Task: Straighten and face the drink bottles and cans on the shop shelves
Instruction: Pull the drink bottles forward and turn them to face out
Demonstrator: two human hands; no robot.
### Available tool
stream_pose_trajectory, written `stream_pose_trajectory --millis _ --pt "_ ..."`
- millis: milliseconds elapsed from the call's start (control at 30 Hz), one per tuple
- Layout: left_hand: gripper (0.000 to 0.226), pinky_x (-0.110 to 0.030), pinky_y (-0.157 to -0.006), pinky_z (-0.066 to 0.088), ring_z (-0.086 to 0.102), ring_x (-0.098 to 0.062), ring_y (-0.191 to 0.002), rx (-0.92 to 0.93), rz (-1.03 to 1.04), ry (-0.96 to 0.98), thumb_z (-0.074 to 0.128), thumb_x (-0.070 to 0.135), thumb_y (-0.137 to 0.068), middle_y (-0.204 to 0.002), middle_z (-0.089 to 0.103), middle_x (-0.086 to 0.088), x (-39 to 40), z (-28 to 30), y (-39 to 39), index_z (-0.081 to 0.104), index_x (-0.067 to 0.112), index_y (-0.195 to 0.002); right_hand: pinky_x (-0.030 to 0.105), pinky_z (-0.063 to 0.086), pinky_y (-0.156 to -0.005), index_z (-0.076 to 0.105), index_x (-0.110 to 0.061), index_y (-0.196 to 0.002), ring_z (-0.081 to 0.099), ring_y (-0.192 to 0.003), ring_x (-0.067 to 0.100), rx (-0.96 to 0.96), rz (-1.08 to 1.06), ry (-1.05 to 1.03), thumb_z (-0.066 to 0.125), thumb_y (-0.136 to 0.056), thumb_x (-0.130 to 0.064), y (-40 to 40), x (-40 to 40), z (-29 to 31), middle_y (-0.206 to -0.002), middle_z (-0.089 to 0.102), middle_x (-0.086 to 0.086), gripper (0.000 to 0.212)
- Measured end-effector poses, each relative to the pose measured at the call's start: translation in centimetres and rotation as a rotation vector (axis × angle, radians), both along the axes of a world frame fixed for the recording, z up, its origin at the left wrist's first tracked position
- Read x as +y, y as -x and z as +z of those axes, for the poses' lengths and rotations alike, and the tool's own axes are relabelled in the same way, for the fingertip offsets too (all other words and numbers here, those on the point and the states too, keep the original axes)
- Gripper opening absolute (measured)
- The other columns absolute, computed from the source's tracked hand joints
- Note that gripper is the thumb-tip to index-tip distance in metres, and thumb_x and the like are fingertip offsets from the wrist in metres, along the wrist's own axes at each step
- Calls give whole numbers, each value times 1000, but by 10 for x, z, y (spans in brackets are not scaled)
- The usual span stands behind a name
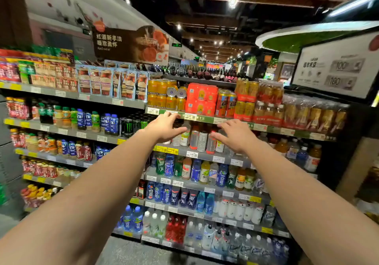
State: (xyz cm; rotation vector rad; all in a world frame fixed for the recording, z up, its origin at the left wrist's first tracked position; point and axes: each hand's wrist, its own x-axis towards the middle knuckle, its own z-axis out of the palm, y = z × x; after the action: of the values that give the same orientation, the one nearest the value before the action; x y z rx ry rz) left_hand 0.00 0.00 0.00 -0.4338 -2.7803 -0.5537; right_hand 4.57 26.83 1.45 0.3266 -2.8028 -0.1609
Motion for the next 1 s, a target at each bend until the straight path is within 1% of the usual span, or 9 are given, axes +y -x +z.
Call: stream_pose_trajectory --millis 67,233,433,567,633,733,867,933,1000 --pt "76 -47 -107 46 47 -27 -132 -4 9 7 49 71 -90 -149 40 -7 -15 1 11 36 27 -150 46 30 -116 39 -21 -151 33 -143 29 -4 1 4 23 -96 -73 13 -16 2 -154 43 8 77" --pt "77 -48 -110 42 41 -28 -139 -18 0 33 49 70 -91 -155 36 -6 -39 -3 48 33 26 -152 46 30 -117 38 -21 -151 34 -141 29 -24 -14 -35 22 -97 -71 51 -37 -3 -153 43 10 76" --pt "74 -46 -110 40 35 -30 -143 -31 12 70 47 68 -93 -159 29 -10 -41 -20 95 28 32 -154 46 28 -117 38 -22 -152 33 -142 30 -60 -20 -34 22 -97 -72 106 -44 -19 -153 43 10 76" --pt "76 -49 -110 41 36 -30 -142 -48 15 143 48 67 -93 -157 32 -10 -30 -30 129 24 31 -155 44 28 -117 38 -21 -152 34 -142 30 -67 4 -40 20 -97 -72 149 -36 -33 -153 43 10 77" --pt "76 -49 -110 41 37 -30 -141 -55 16 158 49 66 -93 -156 34 -10 -23 -27 149 25 29 -155 44 29 -116 37 -20 -152 33 -142 29 -70 5 -18 21 -97 -72 174 -26 -34 -153 42 10 77" --pt "75 -48 -107 45 42 -30 -138 -41 39 179 50 67 -92 -155 36 -8 -15 -16 181 27 31 -154 44 28 -117 37 -18 -152 31 -144 30 -61 6 6 21 -97 -72 212 -12 -27 -155 40 11 79" --pt "73 -45 -105 44 42 -29 -138 -27 88 167 51 66 -92 -153 38 -8 -19 -11 219 29 32 -153 46 30 -115 40 -21 -151 31 -144 30 -16 30 17 21 -96 -73 261 7 -18 -153 42 11 78" --pt "72 -46 -106 45 41 -29 -139 -37 113 145 51 66 -92 -154 37 -8 -20 -18 233 30 33 -152 46 30 -115 41 -22 -150 31 -143 30 -13 52 30 22 -95 -72 280 11 -21 -152 43 11 77" --pt "74 -47 -109 43 40 -30 -140 -77 119 163 51 66 -92 -156 35 -8 -16 -29 245 28 31 -153 48 29 -117 40 -22 -151 31 -143 31 -21 76 23 21 -96 -72 296 9 -29 -153 43 11 77"
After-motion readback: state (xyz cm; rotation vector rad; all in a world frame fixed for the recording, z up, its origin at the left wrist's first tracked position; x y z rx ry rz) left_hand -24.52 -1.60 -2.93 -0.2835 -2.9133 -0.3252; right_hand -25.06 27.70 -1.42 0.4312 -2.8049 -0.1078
